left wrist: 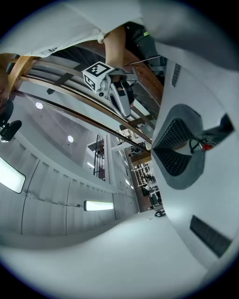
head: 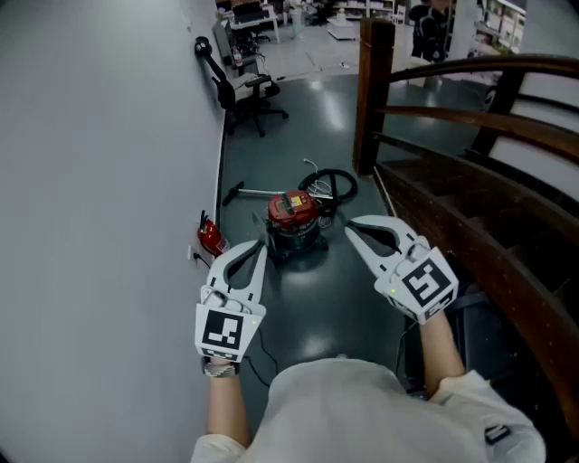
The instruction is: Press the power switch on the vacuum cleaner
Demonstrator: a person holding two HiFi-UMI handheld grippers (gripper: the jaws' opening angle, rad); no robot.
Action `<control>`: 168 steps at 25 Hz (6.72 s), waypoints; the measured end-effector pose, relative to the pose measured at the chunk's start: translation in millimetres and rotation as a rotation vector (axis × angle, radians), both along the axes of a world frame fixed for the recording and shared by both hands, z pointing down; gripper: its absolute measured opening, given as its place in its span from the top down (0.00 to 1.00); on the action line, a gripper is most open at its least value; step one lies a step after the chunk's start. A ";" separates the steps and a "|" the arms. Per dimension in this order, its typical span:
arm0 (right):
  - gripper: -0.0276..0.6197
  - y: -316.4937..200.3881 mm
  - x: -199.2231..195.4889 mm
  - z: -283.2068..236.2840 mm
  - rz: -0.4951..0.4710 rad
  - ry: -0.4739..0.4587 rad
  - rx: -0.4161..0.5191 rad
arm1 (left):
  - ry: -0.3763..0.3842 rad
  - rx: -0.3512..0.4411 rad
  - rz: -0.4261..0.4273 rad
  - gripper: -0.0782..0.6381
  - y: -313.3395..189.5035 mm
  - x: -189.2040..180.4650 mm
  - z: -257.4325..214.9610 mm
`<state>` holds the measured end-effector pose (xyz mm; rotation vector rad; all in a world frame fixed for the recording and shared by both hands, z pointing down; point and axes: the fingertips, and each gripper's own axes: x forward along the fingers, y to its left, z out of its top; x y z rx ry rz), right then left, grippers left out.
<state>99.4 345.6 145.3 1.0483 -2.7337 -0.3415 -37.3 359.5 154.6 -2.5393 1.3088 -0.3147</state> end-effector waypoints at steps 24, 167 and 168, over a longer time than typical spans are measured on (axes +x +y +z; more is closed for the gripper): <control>0.91 -9.6 39.6 40.2 -0.059 0.037 -0.081 | -0.003 -0.073 -0.030 0.89 -6.0 49.6 39.5; 0.91 -604.3 -66.8 356.2 -0.115 0.326 -0.539 | 0.034 -0.507 -0.084 0.89 -590.8 -43.4 308.9; 0.91 -606.6 -67.7 363.1 -0.115 0.332 -0.544 | 0.041 -0.515 -0.091 0.89 -591.8 -44.8 313.0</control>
